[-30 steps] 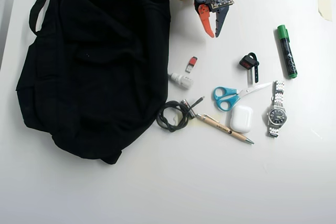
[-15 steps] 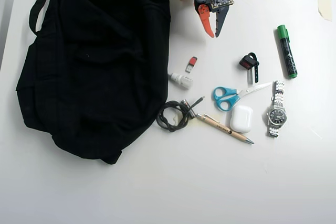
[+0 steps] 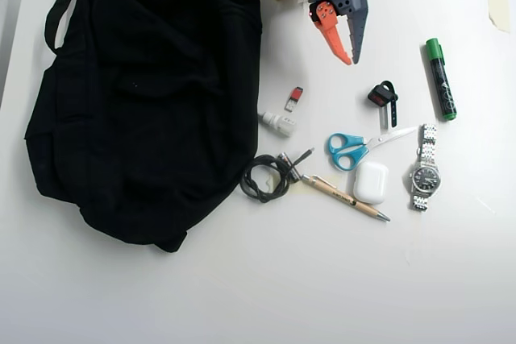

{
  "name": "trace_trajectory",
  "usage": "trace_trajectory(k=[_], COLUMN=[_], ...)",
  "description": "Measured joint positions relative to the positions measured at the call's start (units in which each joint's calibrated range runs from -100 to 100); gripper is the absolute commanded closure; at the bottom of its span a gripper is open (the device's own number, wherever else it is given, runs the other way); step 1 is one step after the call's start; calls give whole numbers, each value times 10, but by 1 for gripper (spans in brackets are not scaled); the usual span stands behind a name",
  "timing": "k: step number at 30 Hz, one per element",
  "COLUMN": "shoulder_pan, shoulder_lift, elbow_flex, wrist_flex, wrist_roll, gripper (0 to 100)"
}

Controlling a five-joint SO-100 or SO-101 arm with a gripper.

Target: Put the black bike light into the black bag

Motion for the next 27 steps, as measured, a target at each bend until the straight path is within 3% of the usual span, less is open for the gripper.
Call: trace_trajectory(k=[17, 27], shoulder_pan=[-26, -37], shoulder_lift=[13, 288], elbow_flex=[-76, -274], wrist_flex=[-14, -37], wrist_roll=[2, 2], gripper=[92, 92])
